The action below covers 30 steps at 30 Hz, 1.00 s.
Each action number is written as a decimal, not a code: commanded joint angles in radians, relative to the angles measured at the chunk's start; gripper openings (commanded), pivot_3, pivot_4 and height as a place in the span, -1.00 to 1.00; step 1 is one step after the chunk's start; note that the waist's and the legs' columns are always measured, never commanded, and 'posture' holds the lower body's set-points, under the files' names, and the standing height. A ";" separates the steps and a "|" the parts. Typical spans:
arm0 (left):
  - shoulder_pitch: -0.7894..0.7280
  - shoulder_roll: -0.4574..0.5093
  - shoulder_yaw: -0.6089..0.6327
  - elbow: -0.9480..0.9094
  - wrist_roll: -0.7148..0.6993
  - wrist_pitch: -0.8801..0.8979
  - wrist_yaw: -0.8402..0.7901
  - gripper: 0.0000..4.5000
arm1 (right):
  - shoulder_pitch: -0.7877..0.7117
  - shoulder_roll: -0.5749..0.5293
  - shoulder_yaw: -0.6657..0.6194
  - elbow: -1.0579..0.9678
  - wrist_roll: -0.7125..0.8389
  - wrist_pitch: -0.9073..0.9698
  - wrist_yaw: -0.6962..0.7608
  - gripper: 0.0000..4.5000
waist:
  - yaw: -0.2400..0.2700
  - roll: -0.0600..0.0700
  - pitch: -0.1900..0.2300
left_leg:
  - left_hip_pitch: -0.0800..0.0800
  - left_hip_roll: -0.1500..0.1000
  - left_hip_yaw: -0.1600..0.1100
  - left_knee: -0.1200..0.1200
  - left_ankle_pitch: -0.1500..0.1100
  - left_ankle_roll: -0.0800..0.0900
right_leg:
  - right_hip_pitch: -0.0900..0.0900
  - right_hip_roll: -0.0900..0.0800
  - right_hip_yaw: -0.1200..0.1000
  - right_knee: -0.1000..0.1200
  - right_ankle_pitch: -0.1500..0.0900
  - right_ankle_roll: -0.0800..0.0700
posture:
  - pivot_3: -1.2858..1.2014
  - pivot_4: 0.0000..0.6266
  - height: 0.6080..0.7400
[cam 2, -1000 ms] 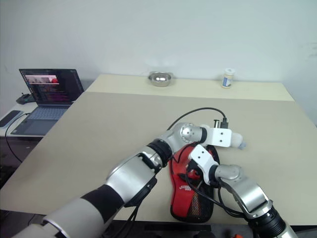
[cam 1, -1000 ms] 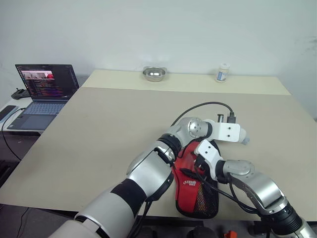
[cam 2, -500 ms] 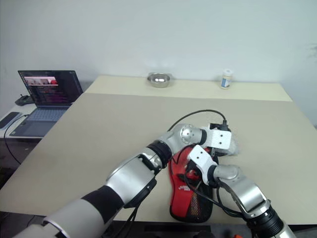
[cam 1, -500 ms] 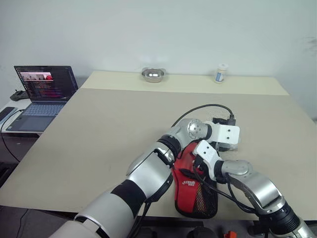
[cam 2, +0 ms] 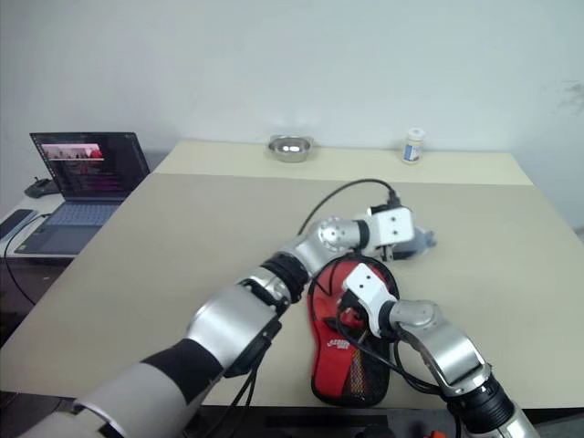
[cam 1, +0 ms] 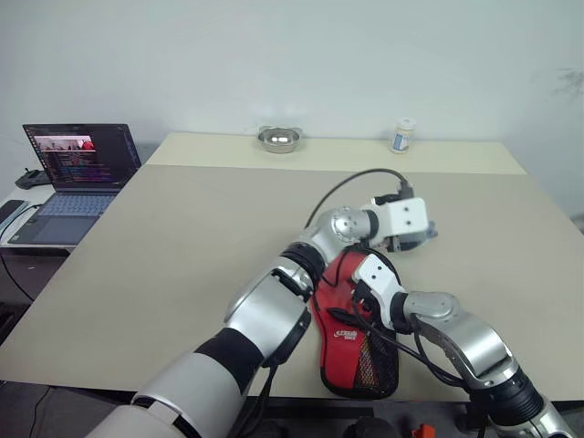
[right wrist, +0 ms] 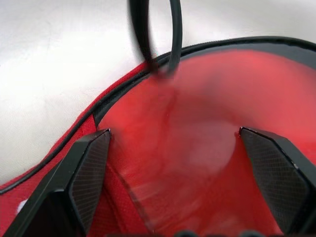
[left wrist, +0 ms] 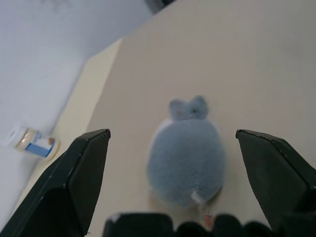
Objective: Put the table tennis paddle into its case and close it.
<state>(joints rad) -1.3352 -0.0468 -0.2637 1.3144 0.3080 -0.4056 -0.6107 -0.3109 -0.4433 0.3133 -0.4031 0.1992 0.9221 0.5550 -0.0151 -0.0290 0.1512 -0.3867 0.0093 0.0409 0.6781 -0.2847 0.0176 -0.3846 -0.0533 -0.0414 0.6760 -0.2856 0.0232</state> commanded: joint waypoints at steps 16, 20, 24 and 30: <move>0.523 0.255 0.019 -0.734 -0.352 0.286 -0.802 0.98 | -0.117 -0.287 -0.634 -0.516 0.394 0.612 0.132 1.00 | 0.022 0.008 0.008 | -0.023 -0.002 -0.002 0.002 0.001 -0.002 | -0.019 -0.002 -0.001 -0.003 0.000 -0.002 | 0.03 -0.52 1.00; 0.540 0.255 -0.029 -0.674 -0.288 0.235 -0.722 0.98 | -0.053 -0.412 -0.579 -0.385 0.288 0.410 0.091 1.00 | 0.022 0.007 0.009 | -0.023 -0.004 -0.002 0.003 0.001 -0.002 | -0.018 -0.002 0.000 -0.002 0.000 -0.002 | 0.03 -0.52 1.00; 0.539 0.233 -0.049 -0.615 -0.268 0.211 -0.678 0.98 | -0.025 -0.464 -0.427 -0.212 0.145 0.150 0.059 1.00 | 0.019 0.007 0.009 | -0.022 -0.004 -0.001 0.003 0.001 -0.001 | -0.019 -0.002 0.001 0.000 0.000 -0.002 | 0.03 -0.52 1.00; 0.547 0.219 -0.075 -0.602 -0.255 0.185 -0.655 0.98 | -0.143 -0.439 -0.231 0.108 -0.039 -0.160 0.052 1.00 | 0.014 0.007 0.008 | -0.021 -0.005 0.001 0.003 0.002 -0.001 | -0.019 -0.001 0.002 0.002 0.000 -0.002 | 0.03 -0.52 1.00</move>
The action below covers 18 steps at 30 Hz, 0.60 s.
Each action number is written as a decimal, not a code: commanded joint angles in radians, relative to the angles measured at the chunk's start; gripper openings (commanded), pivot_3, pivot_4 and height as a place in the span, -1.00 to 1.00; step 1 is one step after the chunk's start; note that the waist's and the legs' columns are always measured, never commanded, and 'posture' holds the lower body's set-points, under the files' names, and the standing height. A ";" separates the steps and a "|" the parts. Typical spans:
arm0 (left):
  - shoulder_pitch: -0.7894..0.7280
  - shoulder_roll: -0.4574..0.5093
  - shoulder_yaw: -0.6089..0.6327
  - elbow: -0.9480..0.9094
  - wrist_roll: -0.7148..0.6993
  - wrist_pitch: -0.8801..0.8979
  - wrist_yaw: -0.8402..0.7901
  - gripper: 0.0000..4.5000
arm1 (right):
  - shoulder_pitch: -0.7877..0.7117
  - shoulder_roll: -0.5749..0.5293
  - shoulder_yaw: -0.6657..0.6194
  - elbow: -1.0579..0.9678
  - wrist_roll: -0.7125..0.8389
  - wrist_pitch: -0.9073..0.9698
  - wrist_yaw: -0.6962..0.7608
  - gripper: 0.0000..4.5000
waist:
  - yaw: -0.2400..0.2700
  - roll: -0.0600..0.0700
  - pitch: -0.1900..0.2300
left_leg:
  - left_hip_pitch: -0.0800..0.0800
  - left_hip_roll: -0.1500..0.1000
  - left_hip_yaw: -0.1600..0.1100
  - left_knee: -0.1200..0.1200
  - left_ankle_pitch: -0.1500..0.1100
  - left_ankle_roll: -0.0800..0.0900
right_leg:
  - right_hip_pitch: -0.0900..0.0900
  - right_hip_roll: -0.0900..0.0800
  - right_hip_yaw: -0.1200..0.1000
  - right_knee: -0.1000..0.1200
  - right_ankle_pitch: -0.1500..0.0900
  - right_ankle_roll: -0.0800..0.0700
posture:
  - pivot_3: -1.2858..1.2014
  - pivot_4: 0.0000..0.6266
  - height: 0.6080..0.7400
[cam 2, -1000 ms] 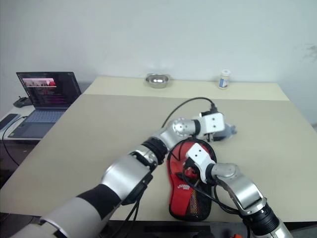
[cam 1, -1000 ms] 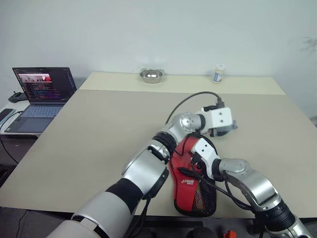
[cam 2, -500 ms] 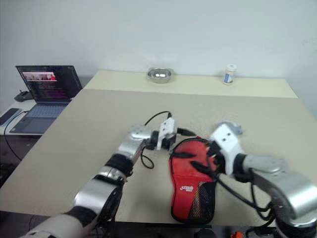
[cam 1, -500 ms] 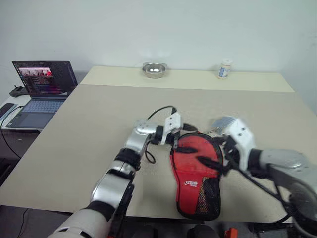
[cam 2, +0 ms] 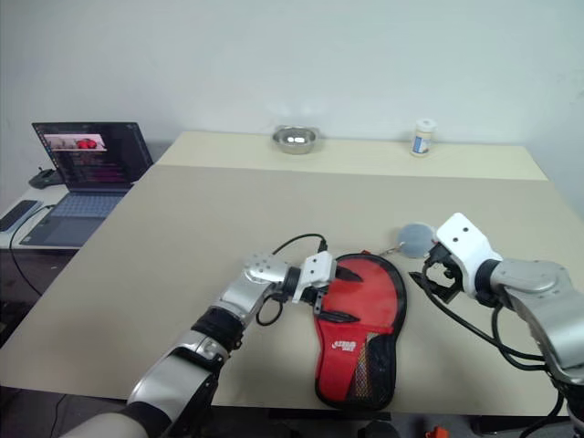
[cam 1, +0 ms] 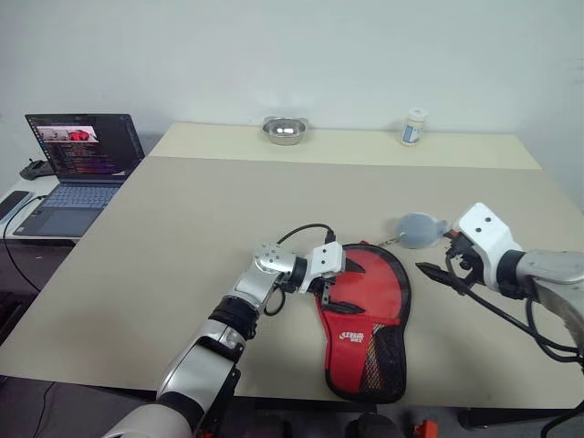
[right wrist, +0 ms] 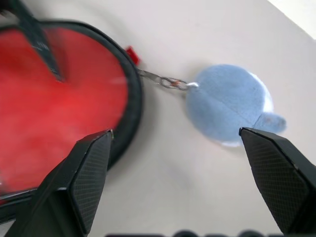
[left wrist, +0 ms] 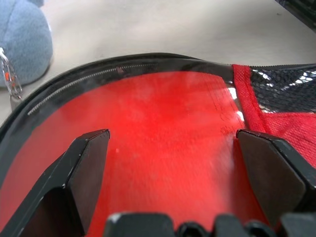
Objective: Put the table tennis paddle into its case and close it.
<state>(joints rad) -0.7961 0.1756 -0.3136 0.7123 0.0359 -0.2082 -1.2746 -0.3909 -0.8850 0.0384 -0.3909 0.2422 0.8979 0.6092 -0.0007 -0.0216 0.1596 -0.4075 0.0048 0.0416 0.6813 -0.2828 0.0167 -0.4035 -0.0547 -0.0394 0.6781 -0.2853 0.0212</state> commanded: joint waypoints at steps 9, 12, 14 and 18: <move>0.024 0.001 -0.037 -0.006 0.021 -0.014 0.025 0.98 | -0.219 0.065 0.212 0.442 -0.274 -0.408 0.046 1.00 | 0.000 0.000 0.000 | 0.000 0.000 0.000 0.000 0.000 0.000 | 0.000 0.000 0.000 0.000 0.000 0.000 | 0.03 -0.52 1.00; 0.024 0.001 -0.040 -0.005 0.021 -0.013 0.030 0.98 | -0.255 0.102 0.232 0.530 -0.312 -0.460 0.056 1.00 | 0.000 0.000 0.000 | 0.001 0.000 0.001 0.000 0.000 0.000 | 0.000 0.000 0.000 0.001 0.000 0.000 | 0.03 -0.52 1.00; 0.021 0.000 -0.041 0.000 0.024 -0.016 0.034 0.98 | -0.290 0.135 0.247 0.615 -0.345 -0.498 0.048 1.00 | 0.000 0.000 0.000 | 0.001 0.000 0.001 0.000 0.000 0.000 | 0.000 0.000 0.000 0.001 0.000 0.000 | 0.03 -0.52 1.00; 0.016 0.001 -0.043 0.031 0.031 -0.031 0.042 0.98 | -0.331 0.156 0.286 0.748 -0.436 -0.590 0.035 1.00 | 0.001 0.000 -0.001 | 0.002 0.000 0.002 0.000 0.001 0.000 | 0.001 0.000 0.001 0.001 0.000 0.000 | 0.03 -0.52 1.00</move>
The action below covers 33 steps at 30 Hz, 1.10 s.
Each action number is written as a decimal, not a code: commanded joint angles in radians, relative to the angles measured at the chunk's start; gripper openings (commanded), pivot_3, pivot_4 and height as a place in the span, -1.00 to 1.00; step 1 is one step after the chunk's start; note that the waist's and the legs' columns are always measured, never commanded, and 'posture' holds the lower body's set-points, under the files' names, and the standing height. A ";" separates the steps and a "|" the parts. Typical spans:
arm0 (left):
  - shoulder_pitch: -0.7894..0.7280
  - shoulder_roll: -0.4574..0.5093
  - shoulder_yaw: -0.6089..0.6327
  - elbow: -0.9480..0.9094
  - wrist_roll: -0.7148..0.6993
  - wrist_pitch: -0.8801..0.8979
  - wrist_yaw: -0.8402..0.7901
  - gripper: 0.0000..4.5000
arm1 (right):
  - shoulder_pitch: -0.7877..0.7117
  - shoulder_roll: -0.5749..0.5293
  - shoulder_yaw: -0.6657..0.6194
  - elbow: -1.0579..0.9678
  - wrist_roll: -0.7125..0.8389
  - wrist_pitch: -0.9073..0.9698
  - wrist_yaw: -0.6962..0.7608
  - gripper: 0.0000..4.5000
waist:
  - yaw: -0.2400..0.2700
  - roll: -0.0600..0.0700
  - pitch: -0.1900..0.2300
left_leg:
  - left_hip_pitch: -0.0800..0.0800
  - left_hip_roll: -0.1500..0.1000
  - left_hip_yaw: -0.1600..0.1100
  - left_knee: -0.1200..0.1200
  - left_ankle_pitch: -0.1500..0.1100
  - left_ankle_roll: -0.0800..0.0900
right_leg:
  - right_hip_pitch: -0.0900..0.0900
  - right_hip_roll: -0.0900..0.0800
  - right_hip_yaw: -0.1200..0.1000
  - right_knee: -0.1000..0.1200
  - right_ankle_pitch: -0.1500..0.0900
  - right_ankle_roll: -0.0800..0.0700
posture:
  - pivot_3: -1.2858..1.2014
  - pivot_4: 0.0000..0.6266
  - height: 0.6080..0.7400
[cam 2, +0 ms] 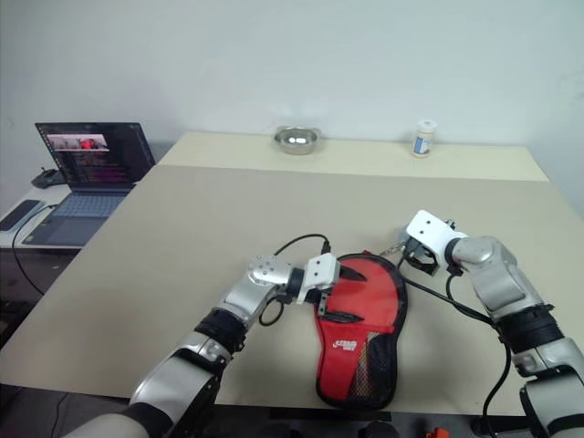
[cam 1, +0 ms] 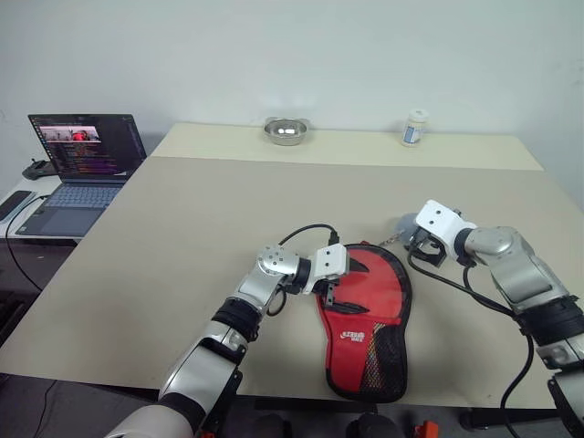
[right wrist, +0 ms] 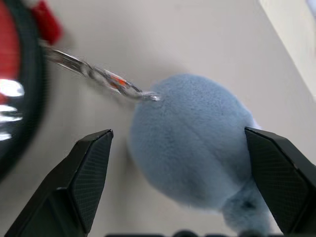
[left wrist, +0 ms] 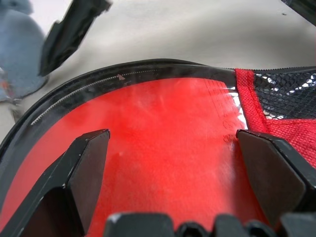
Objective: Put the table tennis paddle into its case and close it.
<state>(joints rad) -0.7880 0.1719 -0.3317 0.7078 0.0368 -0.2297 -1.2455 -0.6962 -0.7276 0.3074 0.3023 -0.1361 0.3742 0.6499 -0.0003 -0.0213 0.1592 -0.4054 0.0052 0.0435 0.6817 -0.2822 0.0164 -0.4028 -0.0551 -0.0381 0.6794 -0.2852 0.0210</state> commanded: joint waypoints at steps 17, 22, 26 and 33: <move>-0.042 -0.036 -0.045 0.369 0.071 -0.171 0.036 1.00 | 0.039 -0.045 -0.027 -0.017 -0.163 -0.078 0.024 -0.94 | 0.004 0.000 -0.003 | 0.015 0.000 -0.001 0.000 0.000 0.000 | 0.016 0.000 -0.001 -0.001 0.000 0.000 | 0.03 -0.52 1.00; -0.036 -0.043 -0.049 0.412 0.081 -0.177 0.035 1.00 | 0.152 -0.142 -0.059 -0.159 -0.161 -0.029 0.099 -1.00 | 0.011 0.000 -0.006 | 0.015 0.000 -0.003 0.000 0.000 0.001 | 0.018 -0.001 -0.003 -0.002 0.000 0.000 | 0.03 -0.52 1.00; -0.031 -0.053 -0.051 0.426 0.087 -0.178 0.038 1.00 | 0.326 -0.277 -0.115 -0.337 -0.138 0.002 0.202 -1.00 | 0.025 0.001 -0.007 | 0.017 0.000 -0.004 -0.001 -0.001 0.001 | 0.021 -0.001 -0.005 -0.005 0.000 0.000 | 0.03 -0.52 1.00; -0.035 -0.082 -0.048 0.443 0.089 -0.165 0.048 1.00 | 0.804 -0.504 -0.415 -0.757 -0.001 0.116 0.451 -1.00 | 0.032 0.002 -0.013 | 0.021 0.000 -0.012 -0.004 -0.003 0.002 | 0.033 0.000 -0.013 -0.019 0.000 0.000 | 0.03 -0.52 1.00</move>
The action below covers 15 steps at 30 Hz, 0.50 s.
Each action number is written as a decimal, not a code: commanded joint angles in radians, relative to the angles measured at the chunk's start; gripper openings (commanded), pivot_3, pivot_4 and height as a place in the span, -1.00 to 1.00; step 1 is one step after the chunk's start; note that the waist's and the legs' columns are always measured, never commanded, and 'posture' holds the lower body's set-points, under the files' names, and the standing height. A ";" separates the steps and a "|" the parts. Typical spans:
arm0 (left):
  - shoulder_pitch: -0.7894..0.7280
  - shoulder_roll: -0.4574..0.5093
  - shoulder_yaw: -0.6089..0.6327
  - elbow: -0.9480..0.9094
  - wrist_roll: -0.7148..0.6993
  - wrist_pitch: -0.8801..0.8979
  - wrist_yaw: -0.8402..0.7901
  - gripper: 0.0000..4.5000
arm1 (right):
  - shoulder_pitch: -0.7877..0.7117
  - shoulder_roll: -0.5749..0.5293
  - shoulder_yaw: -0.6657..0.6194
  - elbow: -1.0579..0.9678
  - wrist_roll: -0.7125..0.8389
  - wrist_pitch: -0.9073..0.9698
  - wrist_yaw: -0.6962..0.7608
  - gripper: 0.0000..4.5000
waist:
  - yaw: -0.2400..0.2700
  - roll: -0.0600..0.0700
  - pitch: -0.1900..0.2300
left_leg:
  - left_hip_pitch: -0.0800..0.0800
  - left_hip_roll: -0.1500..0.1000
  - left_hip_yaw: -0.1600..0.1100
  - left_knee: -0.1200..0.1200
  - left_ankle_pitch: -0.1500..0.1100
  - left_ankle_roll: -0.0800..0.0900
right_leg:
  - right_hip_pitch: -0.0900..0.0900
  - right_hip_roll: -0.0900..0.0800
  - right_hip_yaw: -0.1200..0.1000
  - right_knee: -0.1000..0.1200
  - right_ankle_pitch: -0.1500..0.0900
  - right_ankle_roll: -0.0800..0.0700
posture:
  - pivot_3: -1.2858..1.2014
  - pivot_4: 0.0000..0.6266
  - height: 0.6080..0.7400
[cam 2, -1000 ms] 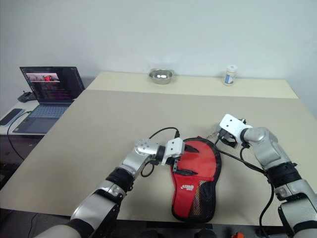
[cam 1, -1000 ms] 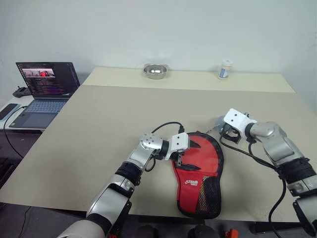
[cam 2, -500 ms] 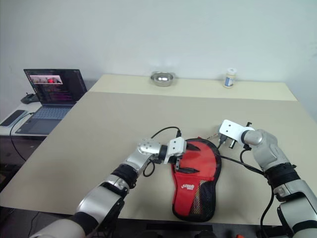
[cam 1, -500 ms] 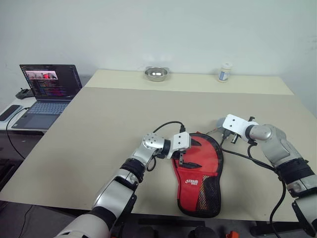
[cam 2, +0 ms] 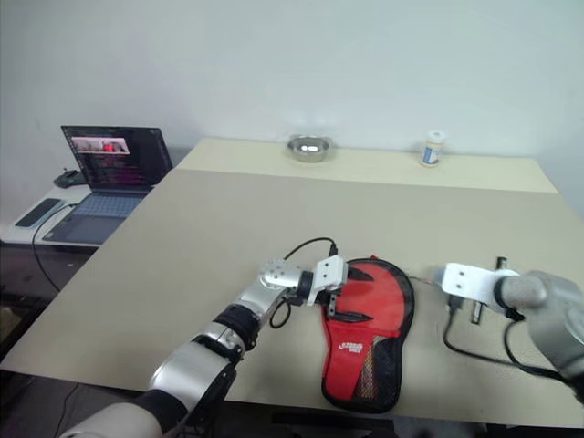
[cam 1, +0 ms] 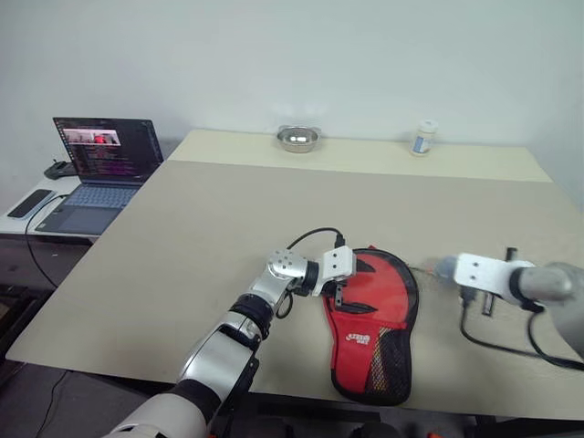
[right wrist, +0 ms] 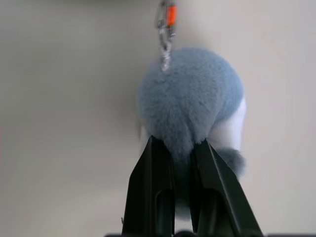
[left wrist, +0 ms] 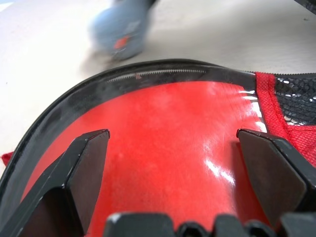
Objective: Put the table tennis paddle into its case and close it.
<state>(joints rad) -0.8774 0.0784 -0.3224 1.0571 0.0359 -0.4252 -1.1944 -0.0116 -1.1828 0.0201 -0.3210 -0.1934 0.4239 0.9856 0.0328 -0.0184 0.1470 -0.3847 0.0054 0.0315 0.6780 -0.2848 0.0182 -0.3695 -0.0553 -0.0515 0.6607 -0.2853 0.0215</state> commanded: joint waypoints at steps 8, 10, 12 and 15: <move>0.045 -0.025 -0.067 0.114 0.106 0.031 0.010 1.00 | 0.578 -0.016 -0.338 -0.577 0.167 0.236 0.298 -1.00 | 0.019 -0.003 -0.005 | 0.000 0.000 -0.006 0.001 -0.002 -0.001 | 0.007 -0.001 -0.006 -0.007 -0.001 0.002 | 0.03 -0.52 1.00; 0.039 -0.036 -0.070 0.122 0.115 0.029 0.019 1.00 | 0.667 -0.004 -0.343 -0.642 0.167 0.254 0.301 -1.00 | 0.027 -0.001 -0.008 | 0.001 0.000 -0.012 0.000 -0.003 -0.001 | 0.012 -0.001 -0.013 -0.013 -0.001 0.002 | 0.03 -0.52 1.00; 0.033 -0.045 -0.072 0.128 0.121 0.029 0.023 1.00 | 0.746 0.010 -0.359 -0.691 0.165 0.273 0.302 -1.00 | 0.037 -0.001 -0.010 | 0.001 -0.001 -0.016 0.001 -0.005 -0.001 | 0.016 -0.001 -0.016 -0.017 -0.002 0.003 | 0.03 -0.52 1.00; 0.024 -0.058 -0.079 0.140 0.135 0.028 0.033 1.00 | 0.863 0.043 -0.402 -0.726 0.180 0.261 0.317 -1.00 | 0.051 -0.001 -0.015 | 0.000 -0.006 -0.019 0.001 -0.008 -0.001 | 0.018 -0.001 -0.019 -0.017 -0.007 0.007 | 0.03 -0.52 1.00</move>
<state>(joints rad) -0.8875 -0.0039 -0.3357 1.1104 0.0620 -0.4232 -1.1871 0.7730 -1.1456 -0.4153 -0.9987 -0.0625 0.6865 1.2090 0.0835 -0.0194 0.1321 -0.3846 -0.0034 0.0096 0.6786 -0.2942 0.0183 -0.3505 -0.0581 -0.0721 0.6439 -0.2951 0.0306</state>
